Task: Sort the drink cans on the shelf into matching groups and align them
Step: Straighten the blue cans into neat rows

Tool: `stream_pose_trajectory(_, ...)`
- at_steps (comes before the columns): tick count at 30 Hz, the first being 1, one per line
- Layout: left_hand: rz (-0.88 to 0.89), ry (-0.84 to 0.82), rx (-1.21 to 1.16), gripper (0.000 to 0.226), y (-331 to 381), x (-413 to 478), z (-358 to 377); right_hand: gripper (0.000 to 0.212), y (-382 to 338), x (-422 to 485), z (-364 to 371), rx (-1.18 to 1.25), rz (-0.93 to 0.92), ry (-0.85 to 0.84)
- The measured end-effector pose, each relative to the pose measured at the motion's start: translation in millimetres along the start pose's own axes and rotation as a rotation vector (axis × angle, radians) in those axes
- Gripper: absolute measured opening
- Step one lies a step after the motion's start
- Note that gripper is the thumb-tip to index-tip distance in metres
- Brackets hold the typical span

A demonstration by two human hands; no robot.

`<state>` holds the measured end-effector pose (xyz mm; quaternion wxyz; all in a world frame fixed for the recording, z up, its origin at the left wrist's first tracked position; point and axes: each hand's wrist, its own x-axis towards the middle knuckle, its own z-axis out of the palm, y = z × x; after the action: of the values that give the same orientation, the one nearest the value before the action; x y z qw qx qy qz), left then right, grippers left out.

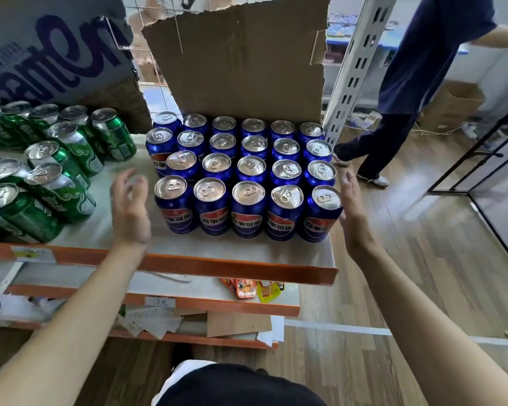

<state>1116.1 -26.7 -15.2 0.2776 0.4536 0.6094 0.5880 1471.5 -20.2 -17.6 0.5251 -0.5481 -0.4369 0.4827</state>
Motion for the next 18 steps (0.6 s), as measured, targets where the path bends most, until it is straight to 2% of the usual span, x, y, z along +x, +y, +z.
stream_pose_trajectory(2,-0.25,-0.141,-0.318,0.04,0,6,5,0.07,1,9,6,0.144,0.015,-0.017)
stream_pose_trajectory(3,-0.277,-0.199,-0.367,0.039,0,8,12,0.062,2,11,10,0.177,0.014,-0.028)
stream_pose_trajectory(4,-0.284,-0.245,-0.369,0.039,-1,10,20,0.056,3,12,14,0.183,0.018,-0.032)
stream_pose_trajectory(6,-0.232,-0.296,-0.352,0.034,0,11,29,0.059,5,13,17,0.182,0.049,-0.02)
stream_pose_trajectory(8,-0.216,-0.349,-0.356,0.041,-4,13,29,0.067,5,13,16,0.174,0.065,-0.023)
stream_pose_trajectory(10,-0.218,-0.39,-0.367,0.044,-9,18,25,0.062,3,14,14,0.151,0.065,-0.047)
stream_pose_trajectory(12,-0.209,-0.395,-0.368,0.047,-11,28,21,0.051,0,18,10,0.183,0.052,-0.067)
stream_pose_trajectory(13,-0.197,-0.377,-0.369,0.051,-11,36,19,0.051,-3,22,8,0.218,0.044,-0.085)
stream_pose_trajectory(16,-0.192,-0.326,-0.388,0.057,-8,50,21,0.07,-18,35,8,0.289,0.102,-0.038)
stream_pose_trajectory(18,-0.2,-0.276,-0.369,0.055,-10,48,27,0.059,-26,44,12,0.277,0.134,-0.054)
